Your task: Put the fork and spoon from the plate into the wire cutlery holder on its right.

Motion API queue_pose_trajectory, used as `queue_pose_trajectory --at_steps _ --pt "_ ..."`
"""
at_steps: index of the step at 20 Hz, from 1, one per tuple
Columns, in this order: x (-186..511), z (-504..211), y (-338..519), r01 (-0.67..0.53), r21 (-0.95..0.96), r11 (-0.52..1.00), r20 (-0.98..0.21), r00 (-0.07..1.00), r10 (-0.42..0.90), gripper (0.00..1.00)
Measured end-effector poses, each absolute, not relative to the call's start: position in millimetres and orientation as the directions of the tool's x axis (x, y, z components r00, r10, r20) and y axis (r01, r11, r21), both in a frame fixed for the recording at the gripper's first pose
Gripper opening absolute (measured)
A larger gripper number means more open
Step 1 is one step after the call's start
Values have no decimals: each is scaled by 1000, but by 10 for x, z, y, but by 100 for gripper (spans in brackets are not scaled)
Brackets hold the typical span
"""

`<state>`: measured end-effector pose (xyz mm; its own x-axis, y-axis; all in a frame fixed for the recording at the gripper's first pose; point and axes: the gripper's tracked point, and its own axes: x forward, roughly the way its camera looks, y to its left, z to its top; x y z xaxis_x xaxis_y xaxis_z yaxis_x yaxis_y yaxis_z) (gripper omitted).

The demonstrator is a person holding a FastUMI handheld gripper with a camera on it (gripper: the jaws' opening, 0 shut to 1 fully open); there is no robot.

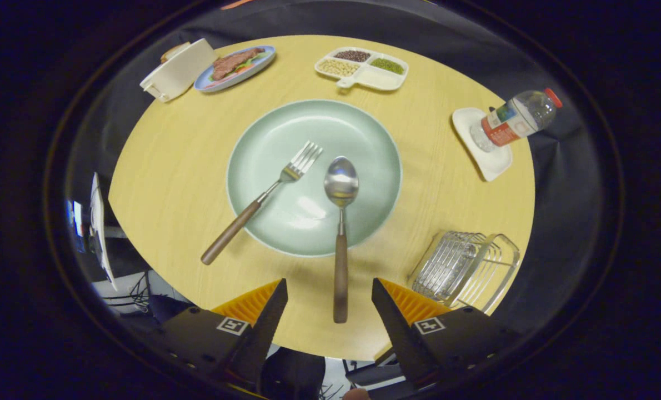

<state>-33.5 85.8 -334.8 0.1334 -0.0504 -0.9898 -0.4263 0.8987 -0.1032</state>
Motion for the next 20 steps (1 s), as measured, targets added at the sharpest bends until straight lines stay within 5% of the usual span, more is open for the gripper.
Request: queue_pose_trajectory --at_steps 2,9,10,12,20 --pt "-333 -3475 840 -410 -90 908 -993 109 -49 86" --pt "-359 -3587 826 -327 -38 944 -998 67 -17 11" --pt "-369 -3565 835 -304 -22 953 -998 65 -2 14" --pt "-389 -3556 861 -269 13 963 -997 68 33 1" --pt "-428 -3025 813 -232 76 970 -985 132 108 1"
